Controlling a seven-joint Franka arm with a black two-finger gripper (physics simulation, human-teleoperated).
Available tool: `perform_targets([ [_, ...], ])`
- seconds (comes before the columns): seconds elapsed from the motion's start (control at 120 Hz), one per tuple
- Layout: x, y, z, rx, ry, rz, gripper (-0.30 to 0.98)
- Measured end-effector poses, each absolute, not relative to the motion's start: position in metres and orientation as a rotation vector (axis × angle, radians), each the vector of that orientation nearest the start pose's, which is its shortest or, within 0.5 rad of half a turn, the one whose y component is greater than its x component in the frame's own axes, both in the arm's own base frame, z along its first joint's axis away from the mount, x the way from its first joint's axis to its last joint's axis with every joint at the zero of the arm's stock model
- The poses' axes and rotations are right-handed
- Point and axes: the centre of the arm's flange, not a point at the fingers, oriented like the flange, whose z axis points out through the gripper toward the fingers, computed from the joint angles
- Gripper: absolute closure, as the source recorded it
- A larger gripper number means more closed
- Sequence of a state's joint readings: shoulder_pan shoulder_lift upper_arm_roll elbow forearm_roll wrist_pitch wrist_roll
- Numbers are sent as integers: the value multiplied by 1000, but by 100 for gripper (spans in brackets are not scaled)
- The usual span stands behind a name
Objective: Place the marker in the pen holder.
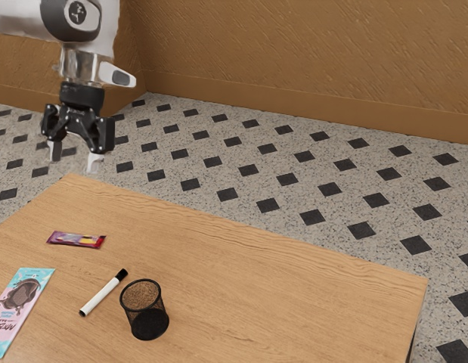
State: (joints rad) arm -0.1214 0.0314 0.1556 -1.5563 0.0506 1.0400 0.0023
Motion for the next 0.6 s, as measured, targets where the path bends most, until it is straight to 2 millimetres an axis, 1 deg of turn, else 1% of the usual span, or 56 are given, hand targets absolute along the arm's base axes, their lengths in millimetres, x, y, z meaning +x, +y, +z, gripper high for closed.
perform_targets([
  [0.083,516,41,588,-3022,-131,618,0],
  [0.167,527,60,592,-3040,-191,469,0],
  [0.217,530,69,594,-3045,-219,402,0],
  [0.317,529,84,581,-3038,-262,344,0],
  [0.333,529,86,576,-3036,-268,344,0],
  [0.4,527,96,544,-3029,-289,362,0],
  [0.508,517,108,483,-3027,-315,380,0],
  [0.6,511,115,442,-3030,-332,353,0],
])
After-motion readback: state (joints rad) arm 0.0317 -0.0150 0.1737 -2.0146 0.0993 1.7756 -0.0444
